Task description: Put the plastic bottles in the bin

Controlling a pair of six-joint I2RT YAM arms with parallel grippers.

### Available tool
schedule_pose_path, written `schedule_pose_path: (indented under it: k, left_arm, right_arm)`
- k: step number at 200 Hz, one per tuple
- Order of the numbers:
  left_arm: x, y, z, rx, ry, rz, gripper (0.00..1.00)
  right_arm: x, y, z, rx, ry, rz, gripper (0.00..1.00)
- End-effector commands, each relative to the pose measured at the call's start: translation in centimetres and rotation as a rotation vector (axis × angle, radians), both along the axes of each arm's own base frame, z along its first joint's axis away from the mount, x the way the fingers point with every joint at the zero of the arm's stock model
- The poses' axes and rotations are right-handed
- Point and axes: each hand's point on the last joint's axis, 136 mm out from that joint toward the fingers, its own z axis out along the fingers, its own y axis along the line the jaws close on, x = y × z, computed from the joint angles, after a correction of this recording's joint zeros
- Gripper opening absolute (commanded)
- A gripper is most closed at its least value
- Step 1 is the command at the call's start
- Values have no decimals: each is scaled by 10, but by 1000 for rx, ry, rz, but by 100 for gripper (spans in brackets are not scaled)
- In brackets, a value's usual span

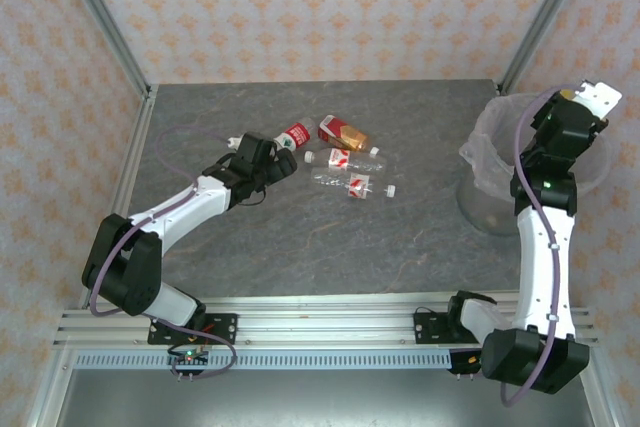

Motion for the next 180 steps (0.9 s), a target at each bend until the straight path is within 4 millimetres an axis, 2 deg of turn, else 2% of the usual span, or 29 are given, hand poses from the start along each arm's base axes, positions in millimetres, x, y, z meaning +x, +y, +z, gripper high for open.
schedule_pose_path:
  k: [1, 30, 85, 119, 151, 180]
  left_arm:
    - [4, -4, 5, -14, 6, -24, 100]
    - [8, -7, 4, -78, 0, -23, 100]
    - [6, 4, 6, -61, -1, -3, 100]
    - [6, 5, 6, -68, 0, 3, 100]
    - [5, 6, 12, -69, -11, 7, 100]
    - [2, 10, 16, -56, -18, 15, 100]
  right_arm:
    - [-4, -12, -4, -121, 62, -46, 48]
    - [-1, -15, -17, -189, 86, -34, 49]
    - [9, -20, -47, -345, 218, -35, 52]
    - [8, -30, -75, -356, 323, -82, 59]
    - [5, -33, -93, -343, 372, -100, 67]
    - [3, -33, -97, -303, 383, -104, 79]
